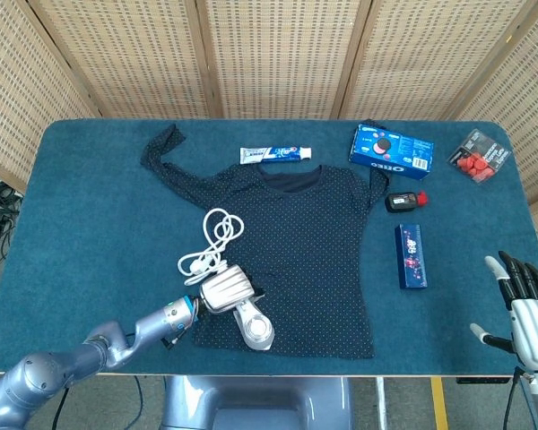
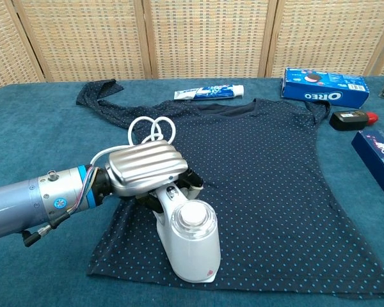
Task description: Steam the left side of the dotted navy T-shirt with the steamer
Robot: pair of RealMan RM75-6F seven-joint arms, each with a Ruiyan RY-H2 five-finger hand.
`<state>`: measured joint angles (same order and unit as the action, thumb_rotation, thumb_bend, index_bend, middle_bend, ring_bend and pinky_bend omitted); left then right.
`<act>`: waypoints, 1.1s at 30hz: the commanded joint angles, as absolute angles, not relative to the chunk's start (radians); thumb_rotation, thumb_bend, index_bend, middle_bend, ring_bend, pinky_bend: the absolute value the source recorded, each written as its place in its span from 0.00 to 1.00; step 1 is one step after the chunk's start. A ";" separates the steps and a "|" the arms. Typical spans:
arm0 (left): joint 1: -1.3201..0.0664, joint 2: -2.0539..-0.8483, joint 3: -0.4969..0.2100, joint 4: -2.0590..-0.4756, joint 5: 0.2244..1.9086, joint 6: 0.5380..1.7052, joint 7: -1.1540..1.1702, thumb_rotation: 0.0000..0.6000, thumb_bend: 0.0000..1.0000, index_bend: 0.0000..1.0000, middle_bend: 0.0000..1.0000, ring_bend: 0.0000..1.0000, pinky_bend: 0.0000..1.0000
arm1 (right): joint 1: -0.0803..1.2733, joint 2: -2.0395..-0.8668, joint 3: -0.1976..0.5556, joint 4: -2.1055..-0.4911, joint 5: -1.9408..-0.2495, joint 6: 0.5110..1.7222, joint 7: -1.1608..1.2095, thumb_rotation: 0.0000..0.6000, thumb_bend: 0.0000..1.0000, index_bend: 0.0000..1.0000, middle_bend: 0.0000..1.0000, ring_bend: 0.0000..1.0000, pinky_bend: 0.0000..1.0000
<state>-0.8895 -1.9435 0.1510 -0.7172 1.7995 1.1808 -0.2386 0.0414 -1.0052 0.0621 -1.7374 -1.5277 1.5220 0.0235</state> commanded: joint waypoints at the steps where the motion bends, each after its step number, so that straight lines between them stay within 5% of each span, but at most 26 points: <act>1: -0.885 -1.945 0.148 -0.680 1.799 1.188 -0.231 1.00 0.65 1.00 0.82 0.71 0.77 | 0.041 -1.005 0.062 -1.738 -1.529 1.522 0.024 1.00 0.00 0.01 0.00 0.00 0.00; 20: -0.818 -1.870 0.121 -0.589 1.747 1.249 -0.306 1.00 0.65 1.00 0.82 0.71 0.77 | 0.042 -1.007 0.058 -1.744 -1.540 1.524 0.015 1.00 0.00 0.01 0.00 0.00 0.00; 33: -0.856 -1.964 0.099 -0.593 1.745 1.211 -0.324 1.00 0.65 1.00 0.82 0.71 0.77 | 0.042 -1.004 0.059 -1.742 -1.534 1.520 0.022 1.00 0.00 0.01 0.00 0.00 0.00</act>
<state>-0.8448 -1.9480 0.1091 -0.6013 1.7502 1.2216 -0.3187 0.0421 -1.0042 0.0592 -1.7415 -1.5338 1.5200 0.0218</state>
